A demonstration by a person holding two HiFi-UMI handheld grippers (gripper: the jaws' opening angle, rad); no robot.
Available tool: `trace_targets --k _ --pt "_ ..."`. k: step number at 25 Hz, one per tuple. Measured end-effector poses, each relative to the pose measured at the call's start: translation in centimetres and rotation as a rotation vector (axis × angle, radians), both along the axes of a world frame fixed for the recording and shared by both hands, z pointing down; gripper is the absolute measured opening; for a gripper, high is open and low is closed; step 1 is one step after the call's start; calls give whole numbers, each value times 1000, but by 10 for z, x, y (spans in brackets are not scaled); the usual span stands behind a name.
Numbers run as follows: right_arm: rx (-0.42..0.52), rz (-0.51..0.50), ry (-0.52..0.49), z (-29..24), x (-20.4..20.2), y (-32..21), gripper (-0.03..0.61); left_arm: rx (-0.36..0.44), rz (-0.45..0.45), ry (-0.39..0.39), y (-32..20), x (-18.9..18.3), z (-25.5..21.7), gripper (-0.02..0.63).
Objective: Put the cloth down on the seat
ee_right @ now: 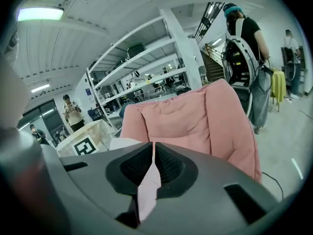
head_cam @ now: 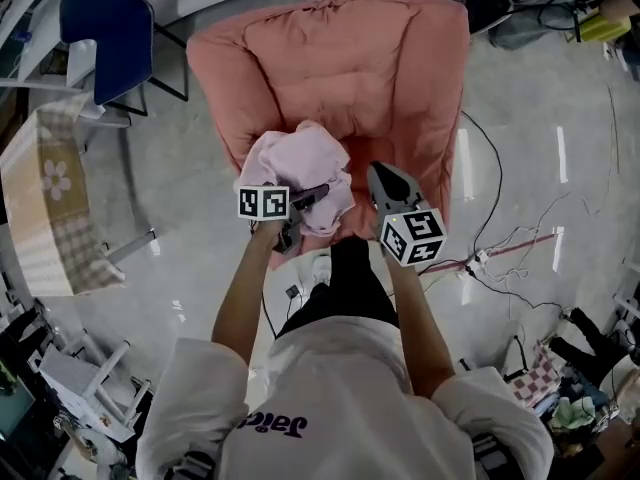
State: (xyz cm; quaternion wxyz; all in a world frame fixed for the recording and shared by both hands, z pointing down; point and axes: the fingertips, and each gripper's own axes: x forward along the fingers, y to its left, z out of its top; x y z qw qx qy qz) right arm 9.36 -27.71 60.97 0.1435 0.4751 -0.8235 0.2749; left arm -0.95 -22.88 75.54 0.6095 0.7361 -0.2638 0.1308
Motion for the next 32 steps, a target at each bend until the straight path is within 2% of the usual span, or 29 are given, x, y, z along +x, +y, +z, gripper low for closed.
trace_targets --k 4,10,19,22,27,32 --pt "-51 -12 -5 27 -5 7 28 -70 75 -60 7 6 52 250" --pt "-123 -23 -18 59 -9 23 28 -176 104 -110 10 18 118 253" --pt "-190 -39 -3 102 12 33 28 -369 35 -220 24 20 218 271" --pt "-203 -36 0 113 16 31 28 -369 -3 -277 26 11 236 299" --pt "-209 -32 -6 115 23 29 28 -319 -22 -295 28 20 225 363" --pt "-187 -45 -10 99 12 26 28 -288 -21 -257 31 17 196 368"
